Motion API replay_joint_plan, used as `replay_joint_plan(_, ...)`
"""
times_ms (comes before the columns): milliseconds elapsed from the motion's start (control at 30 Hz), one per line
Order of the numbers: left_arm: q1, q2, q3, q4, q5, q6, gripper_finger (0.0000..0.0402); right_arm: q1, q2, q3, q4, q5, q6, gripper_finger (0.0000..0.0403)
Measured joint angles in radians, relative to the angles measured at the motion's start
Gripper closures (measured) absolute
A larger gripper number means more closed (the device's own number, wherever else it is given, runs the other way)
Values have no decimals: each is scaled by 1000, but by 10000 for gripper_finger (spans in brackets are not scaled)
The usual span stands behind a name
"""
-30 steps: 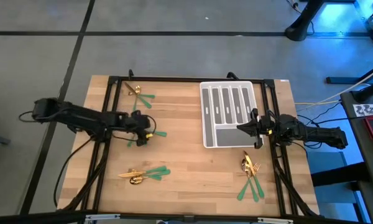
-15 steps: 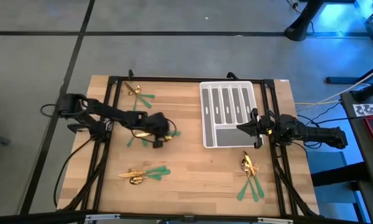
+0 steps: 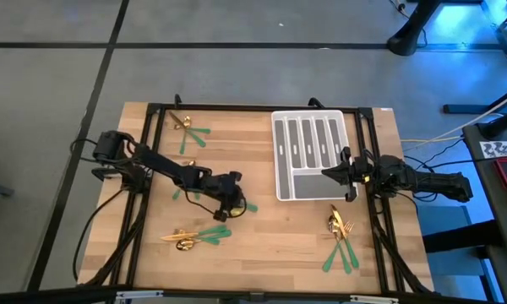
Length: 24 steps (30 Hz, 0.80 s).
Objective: Sort silverware
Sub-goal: Put the green fork into the silverware tray
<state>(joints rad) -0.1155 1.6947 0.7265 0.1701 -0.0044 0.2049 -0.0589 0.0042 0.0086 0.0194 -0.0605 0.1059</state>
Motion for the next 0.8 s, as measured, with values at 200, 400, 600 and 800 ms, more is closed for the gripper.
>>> replay_joint_plan(200, 32, -29, 80, -252, -135, -244, 163, 0, 0, 0, 0, 0, 0, 402)
replay_joint_plan(400, 14, -96, 115, -572, -359, -630, 180, 0, 0, 0, 0, 6, 0, 402)
replay_joint_plan(600, -58, -110, 115, -815, -475, -1013, 213, 0, 0, 0, -1, 8, 0, 402)
replay_joint_plan(800, -262, -111, 115, -1107, -703, -1548, 250, 0, 0, 0, 0, 8, 0, 402)
